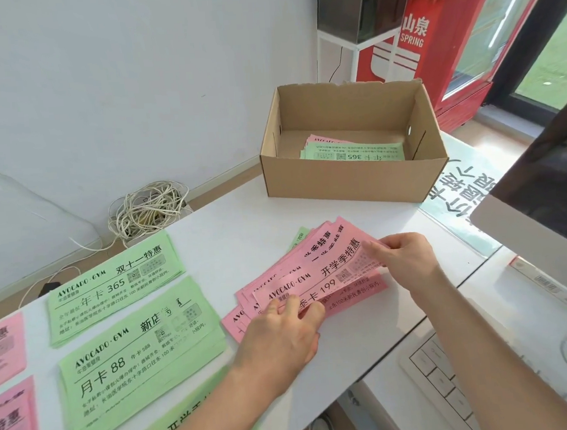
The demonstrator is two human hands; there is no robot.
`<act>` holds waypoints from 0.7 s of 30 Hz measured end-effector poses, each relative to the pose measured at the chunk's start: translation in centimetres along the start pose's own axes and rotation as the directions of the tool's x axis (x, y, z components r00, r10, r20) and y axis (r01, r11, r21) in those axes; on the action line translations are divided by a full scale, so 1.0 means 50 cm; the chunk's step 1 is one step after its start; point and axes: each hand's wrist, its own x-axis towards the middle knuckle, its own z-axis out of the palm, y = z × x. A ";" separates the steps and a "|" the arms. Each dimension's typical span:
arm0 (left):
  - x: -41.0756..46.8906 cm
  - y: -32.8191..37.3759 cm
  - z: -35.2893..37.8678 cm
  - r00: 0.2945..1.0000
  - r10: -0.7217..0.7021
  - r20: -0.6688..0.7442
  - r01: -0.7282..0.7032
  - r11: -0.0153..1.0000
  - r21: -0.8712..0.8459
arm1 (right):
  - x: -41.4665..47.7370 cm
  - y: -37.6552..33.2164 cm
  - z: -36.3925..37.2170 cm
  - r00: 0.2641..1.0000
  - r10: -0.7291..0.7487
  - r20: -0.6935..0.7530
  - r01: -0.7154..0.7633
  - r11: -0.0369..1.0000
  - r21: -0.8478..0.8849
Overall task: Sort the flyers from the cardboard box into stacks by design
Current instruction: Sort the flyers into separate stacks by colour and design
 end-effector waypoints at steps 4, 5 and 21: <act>-0.002 0.000 0.002 1.000 0.002 0.005 -0.002 1.000 -0.001 | 0.005 -0.002 0.004 0.997 -0.037 -0.071 0.027 0.992 -0.125; -0.002 -0.002 0.004 1.000 0.007 0.007 -0.007 1.000 -0.005 | 0.002 -0.005 0.004 0.997 -0.036 -0.068 0.032 0.997 -0.069; 0.015 0.001 -0.015 0.990 -0.137 0.016 0.138 0.982 -0.127 | -0.020 -0.016 0.018 0.897 -0.178 0.405 0.113 0.977 0.179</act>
